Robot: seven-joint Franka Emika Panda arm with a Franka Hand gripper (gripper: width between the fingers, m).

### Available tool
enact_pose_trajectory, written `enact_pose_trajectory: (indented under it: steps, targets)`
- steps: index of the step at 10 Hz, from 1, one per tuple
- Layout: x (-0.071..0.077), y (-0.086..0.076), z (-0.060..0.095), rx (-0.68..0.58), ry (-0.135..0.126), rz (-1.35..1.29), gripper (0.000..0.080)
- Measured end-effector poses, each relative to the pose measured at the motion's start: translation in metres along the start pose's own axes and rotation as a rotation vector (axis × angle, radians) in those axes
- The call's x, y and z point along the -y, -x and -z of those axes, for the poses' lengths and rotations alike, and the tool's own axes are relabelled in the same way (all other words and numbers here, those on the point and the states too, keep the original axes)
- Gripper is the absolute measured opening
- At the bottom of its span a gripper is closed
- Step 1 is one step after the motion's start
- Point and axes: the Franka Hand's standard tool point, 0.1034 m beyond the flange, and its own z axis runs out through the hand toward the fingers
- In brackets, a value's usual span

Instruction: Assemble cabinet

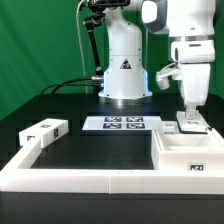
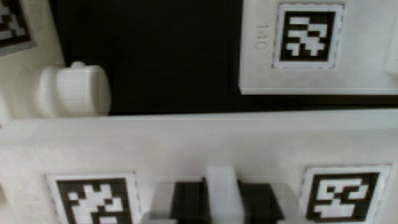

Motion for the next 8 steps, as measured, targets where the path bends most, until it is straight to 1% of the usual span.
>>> enact_pose_trajectory:
  steps: [2, 4, 8]
  targets:
    - [-0.0017, -0.0004, 0.0006, -0.001, 0.002, 0.000, 0.0070]
    - [-0.0032, -0.0006, -0.0010, 0.003, -0.006, 0.000, 0.0070]
    - [-0.0092, -0.0024, -0.0026, 0.001, -0.008, -0.004, 0.0070]
